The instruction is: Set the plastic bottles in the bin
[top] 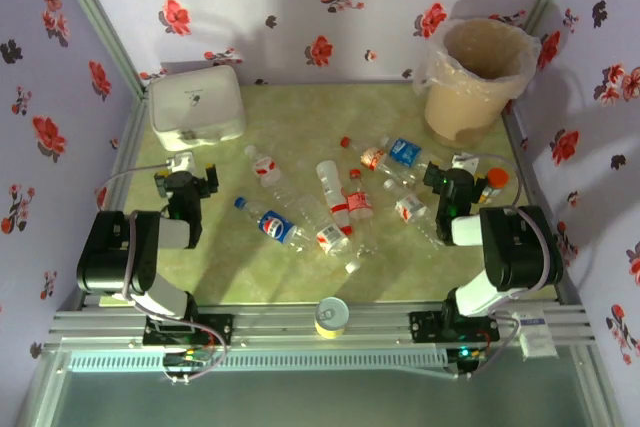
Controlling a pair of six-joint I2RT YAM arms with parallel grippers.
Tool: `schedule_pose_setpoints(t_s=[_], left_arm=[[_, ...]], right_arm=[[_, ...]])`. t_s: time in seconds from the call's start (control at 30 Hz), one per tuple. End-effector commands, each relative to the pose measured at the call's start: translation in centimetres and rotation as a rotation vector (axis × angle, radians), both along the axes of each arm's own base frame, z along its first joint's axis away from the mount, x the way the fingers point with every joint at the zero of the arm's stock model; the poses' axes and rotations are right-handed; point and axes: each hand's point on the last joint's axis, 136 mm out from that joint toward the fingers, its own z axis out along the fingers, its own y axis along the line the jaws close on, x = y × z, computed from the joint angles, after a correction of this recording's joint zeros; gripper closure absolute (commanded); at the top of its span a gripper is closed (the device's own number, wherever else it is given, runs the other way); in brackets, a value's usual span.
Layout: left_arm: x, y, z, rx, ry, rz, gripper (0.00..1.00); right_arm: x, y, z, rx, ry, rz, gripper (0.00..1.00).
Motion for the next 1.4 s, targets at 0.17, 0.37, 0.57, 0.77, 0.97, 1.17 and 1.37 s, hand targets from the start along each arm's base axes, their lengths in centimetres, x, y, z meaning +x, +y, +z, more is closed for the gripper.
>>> schedule_pose_setpoints(t_s=[0.17, 0.37, 0.57, 0.77, 0.97, 1.17, 1.37], left_arm=[[0.1, 0.6, 0.6, 0.012, -0.026, 0.026, 0.00], [0.1, 1.1, 0.4, -0.004, -0.015, 0.023, 0.00], [0.2, 1.0, 0.5, -0.004, -0.016, 0.022, 0.00], [0.2, 1.0, 0.4, -0.005, -0.014, 0.020, 0.00], [0.2, 1.0, 0.4, -0.029, -0.017, 0.021, 0.00], [0.3, -0.7, 2.5, 0.016, -0.003, -0.056, 0.00], [-1.0, -0.8, 10.8, -0.110, -0.063, 0.007, 0.00]], right_arm=[[0.1, -0.2, 0.4, 0.003, -0.023, -0.009, 0.01], [0.1, -0.2, 0.4, 0.005, -0.022, -0.007, 0.01], [0.2, -0.2, 0.4, 0.009, -0.019, -0.006, 0.01], [0.3, -0.2, 0.3, 0.015, -0.017, -0.002, 0.00], [0.2, -0.5, 0.3, 0.020, -0.018, -0.011, 0.00], [0.1, -0.2, 1.2, 0.010, -0.003, 0.001, 0.00], [0.2, 2.1, 6.8, -0.057, 0.031, 0.057, 0.00]])
